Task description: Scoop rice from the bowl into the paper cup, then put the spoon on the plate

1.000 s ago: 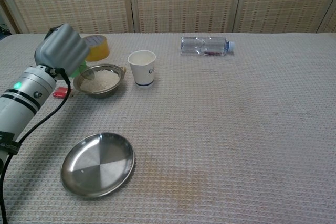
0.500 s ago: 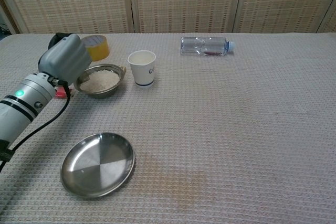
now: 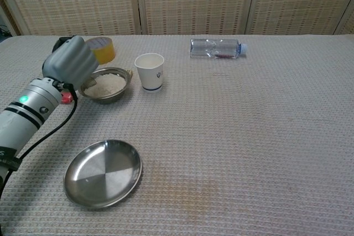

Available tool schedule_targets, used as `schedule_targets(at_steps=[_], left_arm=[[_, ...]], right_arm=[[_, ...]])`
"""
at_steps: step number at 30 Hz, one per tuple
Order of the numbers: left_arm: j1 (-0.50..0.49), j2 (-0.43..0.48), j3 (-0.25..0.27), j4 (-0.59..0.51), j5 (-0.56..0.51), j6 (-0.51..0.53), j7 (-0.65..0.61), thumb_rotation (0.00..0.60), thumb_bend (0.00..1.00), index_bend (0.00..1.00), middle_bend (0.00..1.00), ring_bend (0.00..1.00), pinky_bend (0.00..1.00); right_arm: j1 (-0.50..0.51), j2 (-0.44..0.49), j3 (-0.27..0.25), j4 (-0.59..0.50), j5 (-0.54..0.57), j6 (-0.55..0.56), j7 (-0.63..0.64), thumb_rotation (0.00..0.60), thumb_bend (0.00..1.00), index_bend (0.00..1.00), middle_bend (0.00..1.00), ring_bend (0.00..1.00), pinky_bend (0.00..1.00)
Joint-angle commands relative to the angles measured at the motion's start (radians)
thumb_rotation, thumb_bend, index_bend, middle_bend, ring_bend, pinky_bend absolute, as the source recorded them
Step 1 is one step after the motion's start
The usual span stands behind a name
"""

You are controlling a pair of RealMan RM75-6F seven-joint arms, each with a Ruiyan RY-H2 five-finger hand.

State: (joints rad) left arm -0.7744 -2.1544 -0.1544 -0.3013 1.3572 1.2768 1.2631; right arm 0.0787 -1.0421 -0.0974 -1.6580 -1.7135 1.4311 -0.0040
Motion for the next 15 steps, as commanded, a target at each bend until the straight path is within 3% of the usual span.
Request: schedule_targets(at_steps=[1, 15], left_arm=[[-0.001, 0.011, -0.015, -0.032, -0.012, -0.013, -0.022, 0.6, 0.41, 0.68, 1.0, 1.0, 1.0], [0.003, 0.112, -0.084, -0.239, -0.078, -0.058, -0.069, 0.6, 0.41, 0.7, 1.0, 1.0, 1.0]], right_arm=[[0.0, 0.0, 0.0, 0.0, 0.0, 0.0, -0.001, 0.6, 0.21, 0.0, 0.0, 0.0, 0.0], [0.003, -0.002, 0.001, -0.002, 0.008, -0.012, -0.005, 0.6, 0.21, 0.0, 0.0, 0.0, 0.0]])
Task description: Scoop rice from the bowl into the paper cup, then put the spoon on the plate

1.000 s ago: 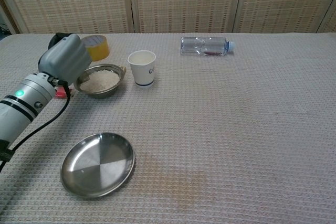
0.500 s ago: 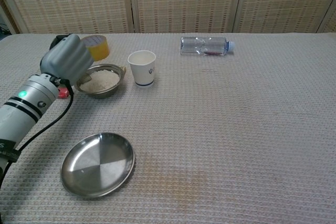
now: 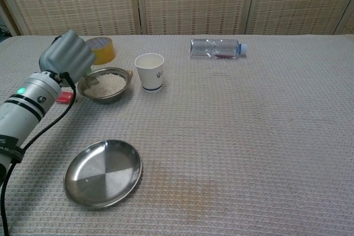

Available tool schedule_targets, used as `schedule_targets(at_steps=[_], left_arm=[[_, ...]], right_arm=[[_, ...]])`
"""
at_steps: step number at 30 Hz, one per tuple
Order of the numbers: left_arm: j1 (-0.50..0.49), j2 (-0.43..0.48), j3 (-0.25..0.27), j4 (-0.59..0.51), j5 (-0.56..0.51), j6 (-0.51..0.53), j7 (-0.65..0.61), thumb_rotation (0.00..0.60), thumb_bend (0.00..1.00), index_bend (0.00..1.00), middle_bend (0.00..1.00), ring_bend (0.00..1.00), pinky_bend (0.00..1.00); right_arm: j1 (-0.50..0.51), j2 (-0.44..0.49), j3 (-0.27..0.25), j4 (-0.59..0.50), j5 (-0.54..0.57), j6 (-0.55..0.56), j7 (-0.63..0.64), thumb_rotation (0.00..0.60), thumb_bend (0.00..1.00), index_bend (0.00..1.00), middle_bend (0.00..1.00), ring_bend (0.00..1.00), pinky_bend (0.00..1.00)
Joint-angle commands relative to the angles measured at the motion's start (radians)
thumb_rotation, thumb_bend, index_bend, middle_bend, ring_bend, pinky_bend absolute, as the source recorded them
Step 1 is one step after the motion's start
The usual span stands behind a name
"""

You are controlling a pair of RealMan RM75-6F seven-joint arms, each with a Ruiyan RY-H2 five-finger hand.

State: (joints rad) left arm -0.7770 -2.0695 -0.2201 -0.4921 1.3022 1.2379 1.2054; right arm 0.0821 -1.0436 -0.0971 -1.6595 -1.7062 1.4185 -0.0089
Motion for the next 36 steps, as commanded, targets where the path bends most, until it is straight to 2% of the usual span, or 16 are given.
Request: schedule_targets(at_steps=[1, 9, 22, 36], left_arm=[[0.007, 0.035, -0.025, -0.067, -0.031, -0.027, -0.013, 0.6, 0.41, 0.7, 1.0, 1.0, 1.0], [0.024, 0.129, -0.091, -0.267, -0.139, -0.106, -0.022, 0.6, 0.41, 0.71, 1.0, 1.0, 1.0], [0.03, 0.246, -0.087, -0.458, -0.206, -0.133, -0.021, 0.6, 0.41, 0.72, 1.0, 1.0, 1.0], [0.026, 0.339, -0.09, -0.579, -0.283, -0.154, -0.08, 0.6, 0.41, 0.77, 1.0, 1.0, 1.0]], right_arm=[[-0.001, 0.0, 0.001, 0.0, 0.001, 0.001, -0.001, 0.6, 0.21, 0.0, 0.0, 0.0, 0.0], [0.004, 0.0, 0.0, -0.003, 0.008, -0.013, -0.005, 0.6, 0.21, 0.0, 0.0, 0.0, 0.0], [0.007, 0.0, -0.002, -0.008, 0.015, -0.026, -0.012, 0.6, 0.21, 0.0, 0.0, 0.0, 0.0], [0.009, -0.001, -0.002, -0.009, 0.02, -0.033, -0.016, 0.6, 0.21, 0.0, 0.0, 0.0, 0.0]])
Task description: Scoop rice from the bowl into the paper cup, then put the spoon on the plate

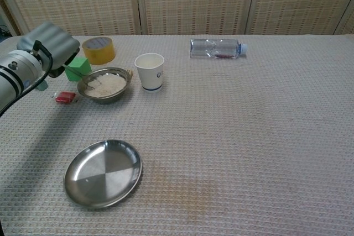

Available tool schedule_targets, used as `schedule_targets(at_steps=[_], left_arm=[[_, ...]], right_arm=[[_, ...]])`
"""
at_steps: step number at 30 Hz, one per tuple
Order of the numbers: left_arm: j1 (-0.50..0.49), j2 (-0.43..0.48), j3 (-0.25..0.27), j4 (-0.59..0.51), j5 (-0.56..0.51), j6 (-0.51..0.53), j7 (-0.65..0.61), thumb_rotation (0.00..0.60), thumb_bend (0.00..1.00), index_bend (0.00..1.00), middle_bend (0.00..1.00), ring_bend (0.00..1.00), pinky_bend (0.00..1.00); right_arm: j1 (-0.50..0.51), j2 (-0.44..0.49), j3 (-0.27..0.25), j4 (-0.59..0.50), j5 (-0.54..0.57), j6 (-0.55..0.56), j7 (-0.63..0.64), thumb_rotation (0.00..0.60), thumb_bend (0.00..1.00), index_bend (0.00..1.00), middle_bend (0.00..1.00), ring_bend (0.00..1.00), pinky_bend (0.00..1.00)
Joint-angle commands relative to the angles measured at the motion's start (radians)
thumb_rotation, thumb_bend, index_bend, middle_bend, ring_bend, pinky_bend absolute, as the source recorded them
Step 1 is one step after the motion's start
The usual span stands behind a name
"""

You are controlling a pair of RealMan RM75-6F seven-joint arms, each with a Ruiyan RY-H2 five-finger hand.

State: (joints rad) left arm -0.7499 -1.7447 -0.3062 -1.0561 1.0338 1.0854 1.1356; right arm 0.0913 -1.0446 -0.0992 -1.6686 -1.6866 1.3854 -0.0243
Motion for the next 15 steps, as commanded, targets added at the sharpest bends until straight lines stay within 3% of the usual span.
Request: schedule_targets(at_steps=[1, 15], left_arm=[[-0.001, 0.02, -0.004, -0.023, -0.019, -0.002, -0.013, 0.6, 0.41, 0.77, 1.0, 1.0, 1.0], [-0.014, 0.08, -0.006, -0.14, -0.131, -0.001, -0.034, 0.6, 0.41, 0.77, 1.0, 1.0, 1.0]], right_arm=[[0.0, 0.0, 0.0, 0.0, 0.0, 0.001, -0.001, 0.6, 0.21, 0.0, 0.0, 0.0, 0.0], [0.0, 0.001, -0.003, -0.001, -0.002, -0.001, 0.0, 0.6, 0.21, 0.0, 0.0, 0.0, 0.0]])
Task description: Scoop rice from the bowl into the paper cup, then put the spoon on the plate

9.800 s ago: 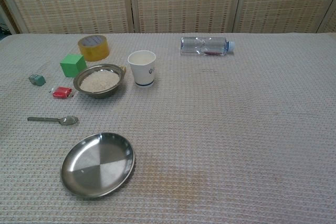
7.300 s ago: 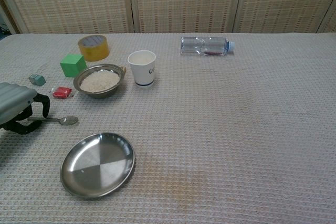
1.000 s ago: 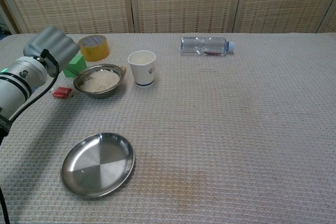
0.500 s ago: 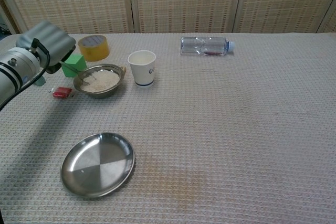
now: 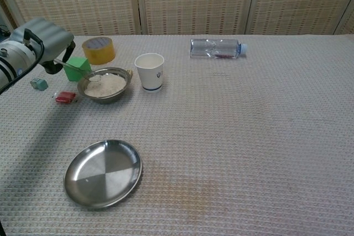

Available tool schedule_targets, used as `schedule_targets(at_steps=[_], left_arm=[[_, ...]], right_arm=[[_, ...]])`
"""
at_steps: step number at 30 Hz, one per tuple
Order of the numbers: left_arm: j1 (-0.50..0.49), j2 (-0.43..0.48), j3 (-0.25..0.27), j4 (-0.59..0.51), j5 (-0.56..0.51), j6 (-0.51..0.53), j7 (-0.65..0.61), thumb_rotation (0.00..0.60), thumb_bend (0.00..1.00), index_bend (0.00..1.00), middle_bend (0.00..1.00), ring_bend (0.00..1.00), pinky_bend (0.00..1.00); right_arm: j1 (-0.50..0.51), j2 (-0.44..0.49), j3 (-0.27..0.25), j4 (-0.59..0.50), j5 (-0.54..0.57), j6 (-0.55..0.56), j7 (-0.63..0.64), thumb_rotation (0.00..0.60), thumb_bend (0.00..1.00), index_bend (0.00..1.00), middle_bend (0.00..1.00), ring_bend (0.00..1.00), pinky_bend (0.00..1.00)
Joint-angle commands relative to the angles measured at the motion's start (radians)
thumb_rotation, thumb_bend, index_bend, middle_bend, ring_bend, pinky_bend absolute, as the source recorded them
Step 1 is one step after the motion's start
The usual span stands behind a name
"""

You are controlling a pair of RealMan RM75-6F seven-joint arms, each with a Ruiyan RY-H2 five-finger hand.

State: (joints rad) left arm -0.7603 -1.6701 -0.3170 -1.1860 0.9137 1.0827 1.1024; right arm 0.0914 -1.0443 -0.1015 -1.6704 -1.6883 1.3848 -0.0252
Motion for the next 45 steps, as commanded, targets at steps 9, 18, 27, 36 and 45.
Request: schedule_targets(at_steps=[9, 18, 27, 36, 45], left_arm=[[-0.027, 0.036, -0.014, -0.08, -0.104, -0.004, -0.017, 0.6, 0.4, 0.77, 1.0, 1.0, 1.0], [-0.073, 0.073, -0.04, -0.142, -0.204, -0.003, -0.013, 0.6, 0.4, 0.77, 1.0, 1.0, 1.0], [-0.157, 0.071, -0.063, -0.177, -0.296, 0.006, 0.019, 0.6, 0.4, 0.77, 1.0, 1.0, 1.0], [-0.221, 0.045, -0.074, -0.157, -0.368, 0.018, 0.049, 0.6, 0.4, 0.77, 1.0, 1.0, 1.0], [-0.309, -0.033, -0.061, -0.058, -0.422, 0.021, 0.081, 0.6, 0.4, 0.77, 1.0, 1.0, 1.0]], right_arm=[[0.0, 0.003, -0.001, 0.002, -0.002, 0.002, 0.008, 0.6, 0.21, 0.0, 0.0, 0.0, 0.0], [0.005, 0.002, 0.003, 0.005, 0.009, -0.009, 0.009, 0.6, 0.21, 0.0, 0.0, 0.0, 0.0], [0.007, -0.001, 0.007, 0.005, 0.021, -0.016, 0.003, 0.6, 0.21, 0.0, 0.0, 0.0, 0.0], [0.004, -0.008, 0.021, 0.012, 0.046, -0.012, -0.017, 0.6, 0.21, 0.0, 0.0, 0.0, 0.0], [0.01, -0.01, 0.029, 0.017, 0.067, -0.025, -0.015, 0.6, 0.21, 0.0, 0.0, 0.0, 0.0]])
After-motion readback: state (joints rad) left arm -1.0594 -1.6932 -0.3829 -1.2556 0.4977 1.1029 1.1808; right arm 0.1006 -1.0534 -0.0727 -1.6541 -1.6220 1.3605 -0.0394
